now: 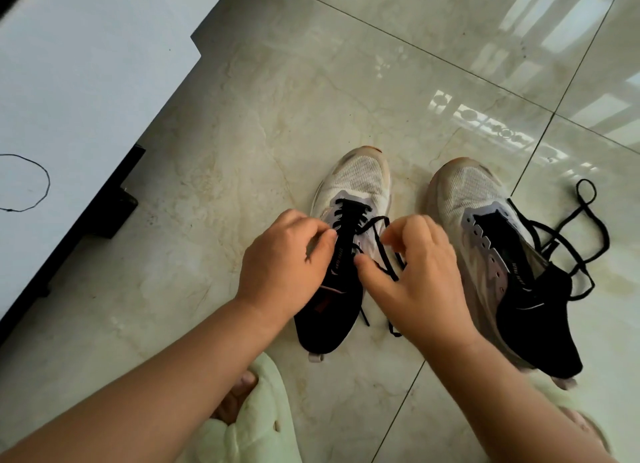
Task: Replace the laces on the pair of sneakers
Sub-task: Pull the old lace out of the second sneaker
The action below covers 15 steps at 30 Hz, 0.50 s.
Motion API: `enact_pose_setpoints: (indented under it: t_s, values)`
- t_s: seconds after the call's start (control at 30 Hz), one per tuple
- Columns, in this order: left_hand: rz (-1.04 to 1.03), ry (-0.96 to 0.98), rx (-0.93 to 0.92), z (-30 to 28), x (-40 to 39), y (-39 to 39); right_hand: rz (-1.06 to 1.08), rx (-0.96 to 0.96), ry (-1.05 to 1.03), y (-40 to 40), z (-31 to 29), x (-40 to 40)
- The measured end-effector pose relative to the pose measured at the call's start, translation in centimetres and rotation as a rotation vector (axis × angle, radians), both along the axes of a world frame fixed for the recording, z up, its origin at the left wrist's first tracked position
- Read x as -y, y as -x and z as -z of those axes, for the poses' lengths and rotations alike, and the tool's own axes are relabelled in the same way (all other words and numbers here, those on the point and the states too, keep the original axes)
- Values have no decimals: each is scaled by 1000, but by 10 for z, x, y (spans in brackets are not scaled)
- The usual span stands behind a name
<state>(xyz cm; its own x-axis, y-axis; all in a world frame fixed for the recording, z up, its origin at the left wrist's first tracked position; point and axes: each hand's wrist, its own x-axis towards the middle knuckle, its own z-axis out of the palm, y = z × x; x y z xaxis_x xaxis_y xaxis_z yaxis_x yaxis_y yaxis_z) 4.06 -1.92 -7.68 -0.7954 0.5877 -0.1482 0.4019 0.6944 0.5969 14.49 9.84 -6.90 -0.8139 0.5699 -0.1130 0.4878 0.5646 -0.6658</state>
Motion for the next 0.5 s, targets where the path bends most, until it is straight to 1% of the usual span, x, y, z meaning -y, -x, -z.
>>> enact_pose_setpoints:
  t_s: [0.07, 0.13, 0.2, 0.27, 0.37, 0.5]
  values:
    - [-77, 10, 69, -1, -7, 6, -53, 56, -22, -3, 0, 8]
    - [-107, 19, 130, -2, -12, 11, -106, 180, -50, -4, 3, 15]
    - [-80, 26, 166, -3, -15, 14, -47, 230, 5, -5, 8, 18]
    - [-69, 7, 218, -3, -16, 18, 45, 179, 74, -5, 13, 19]
    - [-45, -3, 278, -1, -17, 22, 135, 109, 111, -7, 15, 19]
    - [175, 115, 180, 2, -20, 22, 178, 73, 147, -8, 17, 19]
